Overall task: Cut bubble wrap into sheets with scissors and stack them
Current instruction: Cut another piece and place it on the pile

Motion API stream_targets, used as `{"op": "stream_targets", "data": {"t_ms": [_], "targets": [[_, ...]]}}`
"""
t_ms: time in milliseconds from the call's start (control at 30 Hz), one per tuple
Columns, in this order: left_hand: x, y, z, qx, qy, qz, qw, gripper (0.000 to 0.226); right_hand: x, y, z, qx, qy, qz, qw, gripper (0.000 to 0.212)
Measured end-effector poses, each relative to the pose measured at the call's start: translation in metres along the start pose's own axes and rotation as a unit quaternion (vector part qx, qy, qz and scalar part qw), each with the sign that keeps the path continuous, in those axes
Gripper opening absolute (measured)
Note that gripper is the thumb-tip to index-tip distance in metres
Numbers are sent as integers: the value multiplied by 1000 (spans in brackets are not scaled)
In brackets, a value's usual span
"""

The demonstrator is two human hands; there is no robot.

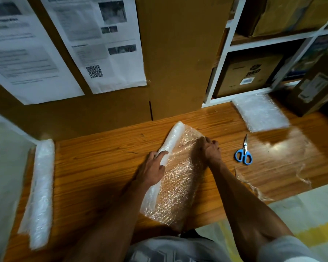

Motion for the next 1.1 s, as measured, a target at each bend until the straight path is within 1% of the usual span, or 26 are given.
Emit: {"op": "stream_targets", "data": {"t_ms": [67,133,167,233,300,367,433,467,533,600,667,733,833,933,1033,1100], "targets": [[-1,2,-2,4,5,2,1000,62,15,-2,-16,12,-27,-83,996,56],[3,5,-4,10,-2,-4,1000,60,35,-6,-32,58,-68,-184,979,42],[6,6,-6,14,-1,-12,1000,58,40,-3,-34,87,-88,-217,968,40],[7,12,-8,27,26,-28,999,52,25,20,-20,131,-74,-221,964,38],[10,14,-12,40,35,-43,998,48,9,32,-10,174,-7,-175,969,45],[18,13,-19,50,3,-60,997,51,-4,29,-8,166,54,-129,976,46],[24,9,-27,63,-26,-75,995,52,-6,18,-9,128,78,-119,982,42],[27,8,-30,70,-34,-81,994,49,-4,17,-12,121,78,-128,981,41],[34,8,-39,84,-40,-84,992,45,1,20,-19,131,73,-162,975,40],[40,6,-48,80,-40,-80,993,45,5,26,-25,142,74,-196,967,34],[45,0,-59,57,-35,-72,995,55,11,31,-31,139,57,-206,967,34],[51,-5,-71,37,-37,-77,996,66,13,36,-36,136,58,-219,965,36],[59,-11,-91,26,-43,-84,995,66,12,35,-44,109,81,-219,966,30],[67,-15,-107,14,-37,-95,995,62,25,28,-56,94,39,-249,963,17],[66,-17,-118,18,1,-116,993,61,40,34,-66,115,-16,-273,955,11],[60,-15,-122,34,33,-96,994,59,48,43,-71,142,-35,-262,954,9]]}}
Point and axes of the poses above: each hand's wrist, its own z-axis away from the middle knuckle, its own y-axis out of the back of the hand, x = y × z, the point moved 8 cm from there along -z, towards the middle knuckle, and after that the axes turned 7 degrees about x, right-handed, at the moved point
